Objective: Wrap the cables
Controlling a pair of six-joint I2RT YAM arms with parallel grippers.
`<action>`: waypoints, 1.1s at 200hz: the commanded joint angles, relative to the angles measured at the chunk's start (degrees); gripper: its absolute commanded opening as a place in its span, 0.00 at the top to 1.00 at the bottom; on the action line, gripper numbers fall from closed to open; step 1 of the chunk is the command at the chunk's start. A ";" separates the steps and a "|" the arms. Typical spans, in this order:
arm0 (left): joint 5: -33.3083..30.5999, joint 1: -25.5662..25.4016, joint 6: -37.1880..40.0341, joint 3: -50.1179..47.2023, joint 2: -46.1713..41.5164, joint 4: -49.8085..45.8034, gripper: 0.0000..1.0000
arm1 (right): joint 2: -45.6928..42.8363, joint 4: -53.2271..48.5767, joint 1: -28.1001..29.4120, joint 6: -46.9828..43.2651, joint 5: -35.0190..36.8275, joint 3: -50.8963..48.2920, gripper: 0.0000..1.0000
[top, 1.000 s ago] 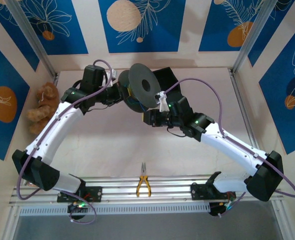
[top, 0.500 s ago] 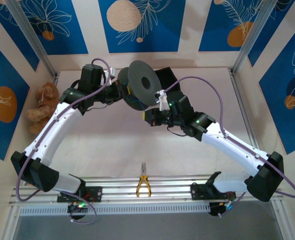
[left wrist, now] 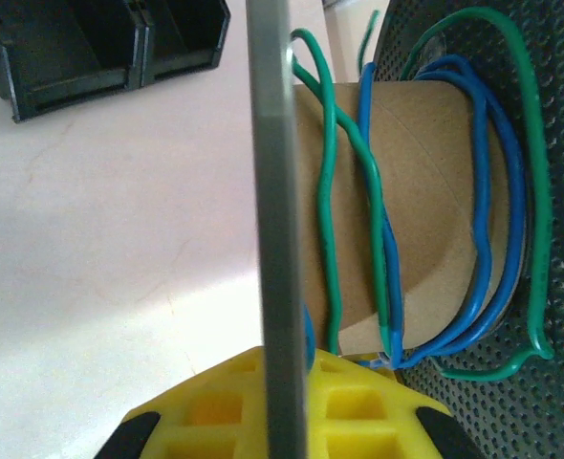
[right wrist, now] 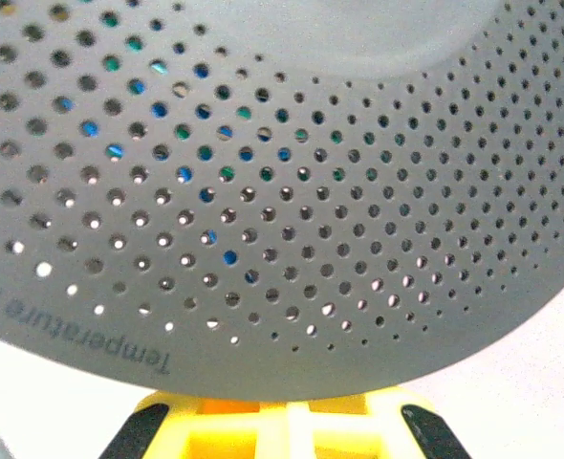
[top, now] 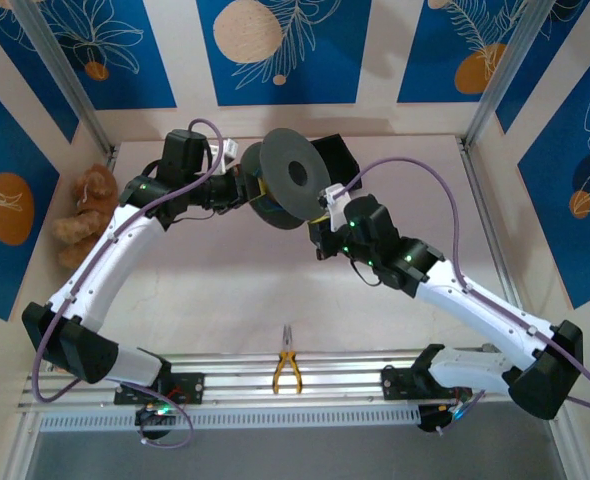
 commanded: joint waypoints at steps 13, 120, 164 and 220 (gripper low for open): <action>6.92 1.16 -0.44 2.94 -2.00 6.88 1.00 | -1.52 2.94 -0.35 -14.26 9.11 -5.21 1.00; 15.44 1.14 4.45 8.31 0.60 -4.45 1.00 | -2.03 21.92 4.04 -41.41 12.42 -16.19 1.00; 16.43 1.15 3.21 7.47 -0.11 -4.04 1.00 | -1.97 20.96 4.46 -41.22 10.61 -15.34 0.92; 8.71 1.12 -1.47 5.15 -2.62 1.40 1.00 | -6.96 13.16 4.79 -29.87 0.95 -11.78 0.66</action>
